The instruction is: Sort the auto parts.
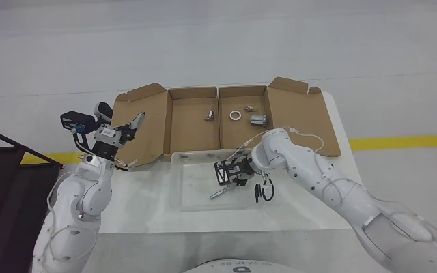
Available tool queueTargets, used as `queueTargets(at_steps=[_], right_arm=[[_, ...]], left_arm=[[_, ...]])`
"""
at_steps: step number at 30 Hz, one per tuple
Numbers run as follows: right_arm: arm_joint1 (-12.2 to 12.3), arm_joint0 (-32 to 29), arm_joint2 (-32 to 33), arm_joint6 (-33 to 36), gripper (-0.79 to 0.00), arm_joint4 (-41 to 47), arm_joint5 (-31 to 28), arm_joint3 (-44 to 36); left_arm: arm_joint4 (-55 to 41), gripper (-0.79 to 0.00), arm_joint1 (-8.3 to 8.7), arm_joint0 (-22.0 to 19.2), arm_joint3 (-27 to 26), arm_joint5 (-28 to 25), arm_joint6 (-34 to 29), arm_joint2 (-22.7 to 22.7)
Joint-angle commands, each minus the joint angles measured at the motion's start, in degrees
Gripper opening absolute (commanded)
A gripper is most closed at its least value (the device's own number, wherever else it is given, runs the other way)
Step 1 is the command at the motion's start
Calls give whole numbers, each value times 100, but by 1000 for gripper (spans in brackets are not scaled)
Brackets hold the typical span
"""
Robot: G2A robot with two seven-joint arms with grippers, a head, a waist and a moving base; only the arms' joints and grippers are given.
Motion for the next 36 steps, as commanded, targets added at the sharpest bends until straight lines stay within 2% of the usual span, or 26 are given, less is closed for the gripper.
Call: queueTargets(at_steps=[1, 9, 17, 19, 23, 26, 34, 36], right_arm=[[7, 34, -58, -6, -403, -45, 0, 18], [-1, 109, -280, -114, -434, -200, 0, 106], [60, 88, -90, -735, -385, -154, 0, 45], [105, 44, -79, -796, -329, -245, 0, -26], [174, 1, -119, -788, -108, -348, 0, -100], [202, 6, -160, -748, 0, -354, 0, -124], [226, 44, -237, -561, 0, -379, 90, -116], [204, 47, -256, -470, -68, -413, 269, -103]], left_arm=[[0, 0, 0, 0, 0, 0, 0, 0], [0, 0, 0, 0, 0, 0, 0, 0], [0, 0, 0, 0, 0, 0, 0, 0], [0, 0, 0, 0, 0, 0, 0, 0], [0, 0, 0, 0, 0, 0, 0, 0], [0, 0, 0, 0, 0, 0, 0, 0], [0, 0, 0, 0, 0, 0, 0, 0], [0, 0, 0, 0, 0, 0, 0, 0]])
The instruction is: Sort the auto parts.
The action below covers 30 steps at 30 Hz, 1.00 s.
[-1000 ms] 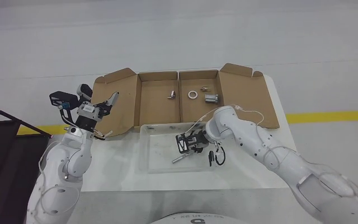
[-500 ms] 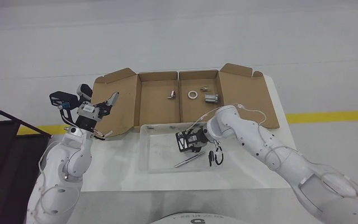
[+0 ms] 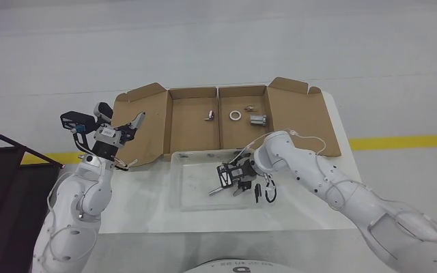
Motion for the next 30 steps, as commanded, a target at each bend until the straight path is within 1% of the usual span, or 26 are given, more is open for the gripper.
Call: queueTargets(at_steps=[1, 3, 4, 6, 7, 11, 23, 27, 28, 30], right_arm=[[-27, 1, -27, 84, -80, -17, 178, 8], [-56, 19, -54, 148, -169, -11, 286, 26], [-72, 26, -67, 174, -237, -3, 345, 38], [-102, 49, -93, 216, -314, 21, 400, 64], [-117, 62, -104, 242, -391, 28, 437, 84], [-175, 111, -155, 303, -428, 74, 502, 161], [-324, 224, -304, 369, -465, 107, 490, 407], [-368, 249, -354, 388, -489, 95, 475, 464], [-378, 256, -362, 390, -505, 97, 477, 477], [-398, 272, -377, 397, -619, 90, 471, 501]], left_arm=[[0, 0, 0, 0, 0, 0, 0, 0], [0, 0, 0, 0, 0, 0, 0, 0], [0, 0, 0, 0, 0, 0, 0, 0], [0, 0, 0, 0, 0, 0, 0, 0], [0, 0, 0, 0, 0, 0, 0, 0], [0, 0, 0, 0, 0, 0, 0, 0], [0, 0, 0, 0, 0, 0, 0, 0], [0, 0, 0, 0, 0, 0, 0, 0], [0, 0, 0, 0, 0, 0, 0, 0], [0, 0, 0, 0, 0, 0, 0, 0]])
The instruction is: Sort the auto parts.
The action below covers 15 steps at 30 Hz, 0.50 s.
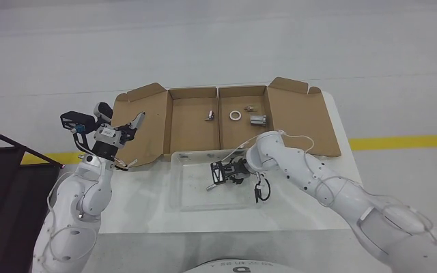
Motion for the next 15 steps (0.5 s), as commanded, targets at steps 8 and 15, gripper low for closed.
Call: queueTargets(at_steps=[8, 15], right_arm=[[-48, 43, -5, -11, -785, -16, -52, 60], [67, -29, 263, -567, -785, -27, -418, -132]], left_arm=[[0, 0, 0, 0, 0, 0, 0, 0], [0, 0, 0, 0, 0, 0, 0, 0]])
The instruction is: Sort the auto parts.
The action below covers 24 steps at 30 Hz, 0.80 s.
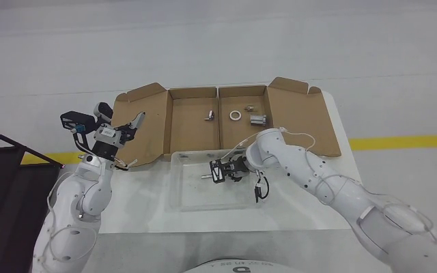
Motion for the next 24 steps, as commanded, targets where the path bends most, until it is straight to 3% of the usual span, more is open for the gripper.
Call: queueTargets(at_steps=[1, 8, 14, 19, 24], right_arm=[[70, -57, 137, -276, -785, -29, -180, -85], [380, -287, 509, -1239, -785, -69, -307, -260], [570, -260, 374, -1797, -785, 42, -307, -248], [718, -70, 16, -2586, -785, 542, -307, -153], [940, 450, -836, -3470, -785, 1435, -307, 13]], left_arm=[[0, 0, 0, 0, 0, 0, 0, 0], [0, 0, 0, 0, 0, 0, 0, 0], [0, 0, 0, 0, 0, 0, 0, 0], [0, 0, 0, 0, 0, 0, 0, 0], [0, 0, 0, 0, 0, 0, 0, 0]])
